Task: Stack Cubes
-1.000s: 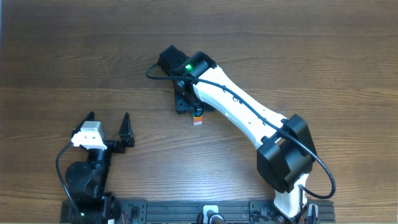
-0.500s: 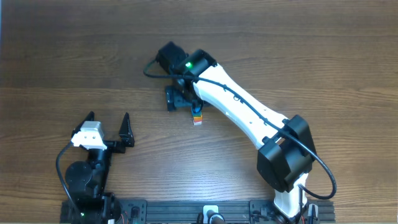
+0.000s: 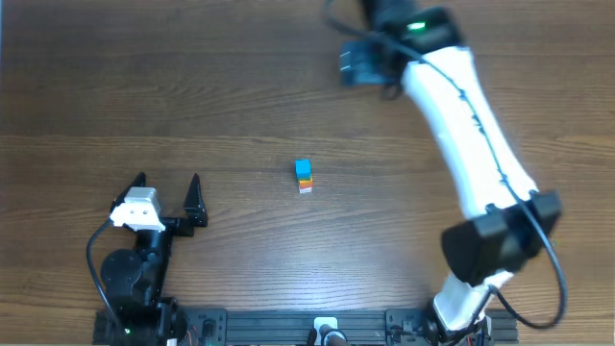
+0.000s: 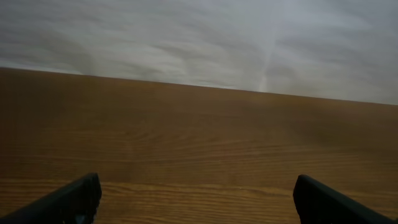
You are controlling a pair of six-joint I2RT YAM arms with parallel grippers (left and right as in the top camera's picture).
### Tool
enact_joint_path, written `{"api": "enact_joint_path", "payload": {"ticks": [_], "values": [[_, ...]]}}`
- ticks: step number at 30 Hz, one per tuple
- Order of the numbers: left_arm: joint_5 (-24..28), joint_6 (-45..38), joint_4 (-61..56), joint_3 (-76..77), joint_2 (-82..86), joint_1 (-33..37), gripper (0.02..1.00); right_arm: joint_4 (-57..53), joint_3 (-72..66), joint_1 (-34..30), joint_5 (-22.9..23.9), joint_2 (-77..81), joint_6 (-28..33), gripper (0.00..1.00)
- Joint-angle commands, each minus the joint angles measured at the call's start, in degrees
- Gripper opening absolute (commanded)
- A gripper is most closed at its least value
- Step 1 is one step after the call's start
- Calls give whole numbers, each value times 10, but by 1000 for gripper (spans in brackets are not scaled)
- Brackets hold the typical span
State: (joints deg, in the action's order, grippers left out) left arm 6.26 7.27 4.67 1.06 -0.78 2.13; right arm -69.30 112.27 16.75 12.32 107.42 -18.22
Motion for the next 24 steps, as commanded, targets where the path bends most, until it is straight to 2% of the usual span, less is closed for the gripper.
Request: {"api": "enact_joint_path", "payload": {"ticks": [1, 6, 12, 19, 24], "values": [[8, -9, -2, -3, 4, 4, 1000, 31, -66, -28, 93, -101, 39, 993], [8, -9, -2, -3, 4, 4, 998, 127, -227, -72, 88, -243, 57, 991], [8, -9, -2, -3, 4, 4, 998, 265, -441, -100, 37, -430, 126, 993], [8, -9, -2, -3, 4, 4, 1000, 440, -668, -101, -1, -621, 128, 991], [8, -9, -2, -3, 4, 4, 1000, 539, -805, -112, -60, -743, 132, 993]]}}
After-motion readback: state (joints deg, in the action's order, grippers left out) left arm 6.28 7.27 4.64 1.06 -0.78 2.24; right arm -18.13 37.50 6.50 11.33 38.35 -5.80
